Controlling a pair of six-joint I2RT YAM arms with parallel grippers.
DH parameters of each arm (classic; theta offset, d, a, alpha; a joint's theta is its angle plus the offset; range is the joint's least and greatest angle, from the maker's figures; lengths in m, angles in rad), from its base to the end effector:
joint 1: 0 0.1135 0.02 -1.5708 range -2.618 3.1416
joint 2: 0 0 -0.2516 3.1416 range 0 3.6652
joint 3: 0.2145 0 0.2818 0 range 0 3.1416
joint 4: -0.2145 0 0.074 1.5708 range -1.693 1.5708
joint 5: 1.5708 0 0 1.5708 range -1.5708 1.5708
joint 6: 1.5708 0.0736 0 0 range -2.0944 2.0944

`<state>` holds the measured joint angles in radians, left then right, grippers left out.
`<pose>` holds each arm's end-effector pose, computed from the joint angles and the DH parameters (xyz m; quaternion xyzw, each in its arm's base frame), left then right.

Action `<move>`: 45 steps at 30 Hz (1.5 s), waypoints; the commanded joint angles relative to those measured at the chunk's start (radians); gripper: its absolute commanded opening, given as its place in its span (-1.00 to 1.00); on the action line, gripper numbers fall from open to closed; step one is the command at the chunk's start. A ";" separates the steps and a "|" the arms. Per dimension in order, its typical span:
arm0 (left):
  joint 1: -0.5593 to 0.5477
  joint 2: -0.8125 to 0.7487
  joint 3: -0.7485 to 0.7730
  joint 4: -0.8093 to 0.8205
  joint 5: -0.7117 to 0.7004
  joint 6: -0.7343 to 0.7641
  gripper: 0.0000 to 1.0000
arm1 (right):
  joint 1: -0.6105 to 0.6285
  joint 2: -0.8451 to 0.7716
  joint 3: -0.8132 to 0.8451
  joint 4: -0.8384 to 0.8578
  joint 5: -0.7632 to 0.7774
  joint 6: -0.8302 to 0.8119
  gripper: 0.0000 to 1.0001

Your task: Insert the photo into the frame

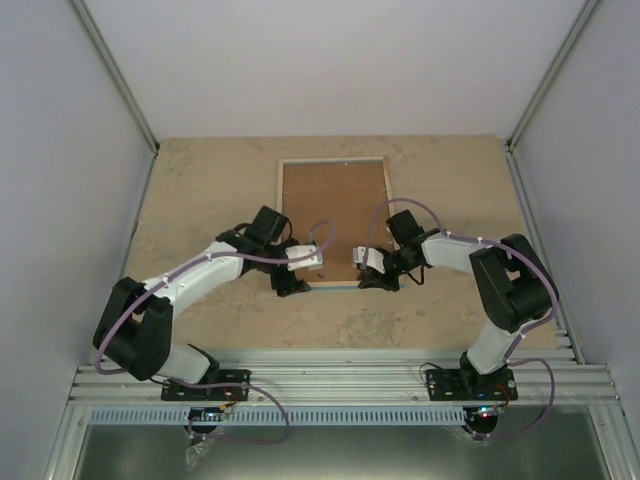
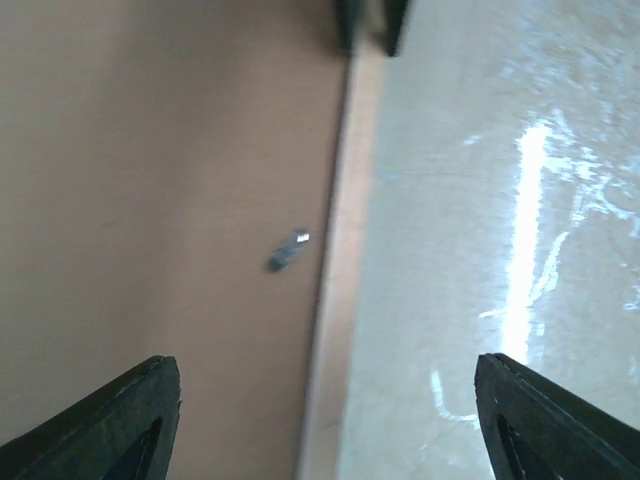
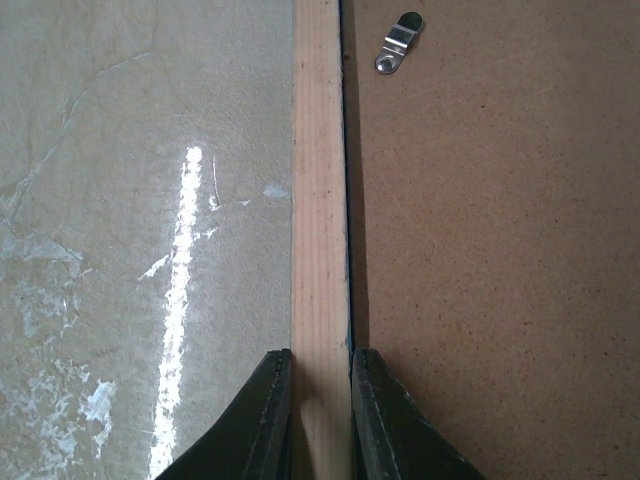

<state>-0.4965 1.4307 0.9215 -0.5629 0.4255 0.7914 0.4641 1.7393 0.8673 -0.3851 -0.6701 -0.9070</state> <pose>0.2686 -0.1801 0.1569 0.6103 0.7262 -0.1670 0.2687 0.2710 0.1867 0.0641 -0.6303 0.6895 0.2844 0.2153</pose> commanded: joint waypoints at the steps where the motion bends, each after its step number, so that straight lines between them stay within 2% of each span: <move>1: -0.082 -0.001 -0.062 0.167 -0.032 -0.020 0.66 | 0.014 0.020 0.013 0.005 -0.036 0.045 -0.99; 5: -0.119 0.086 -0.037 0.198 -0.039 -0.052 0.70 | 0.021 0.021 0.007 0.016 -0.028 0.058 -0.99; 9: -0.133 0.143 -0.040 0.221 -0.048 0.006 0.71 | 0.021 0.017 0.003 0.020 -0.024 0.065 -0.99; 19: -0.139 0.288 -0.001 0.205 -0.086 0.097 0.50 | 0.021 0.005 -0.012 0.037 -0.014 0.076 -0.99; 22: -0.142 0.314 0.007 0.165 -0.101 0.107 0.35 | 0.021 0.005 -0.012 0.039 -0.012 0.079 -0.99; 28: -0.156 0.271 -0.042 0.115 -0.085 0.189 -0.02 | 0.019 0.011 -0.006 0.048 -0.008 0.087 -0.99; 38: -0.167 0.281 -0.045 0.082 -0.062 0.201 -0.59 | 0.016 0.009 -0.012 0.053 -0.005 0.094 -0.99; 43: -0.184 0.292 -0.043 0.087 -0.053 0.185 -0.80 | 0.016 0.009 -0.011 0.055 -0.006 0.094 -0.99; 45: -0.186 0.287 -0.048 0.095 -0.048 0.171 -0.83 | 0.016 0.008 -0.013 0.054 -0.006 0.093 -0.99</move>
<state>-0.6518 1.6962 0.9077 -0.3962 0.3454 0.9436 0.4801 1.7435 0.8665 -0.3523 -0.6659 -0.8417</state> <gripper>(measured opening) 0.160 0.163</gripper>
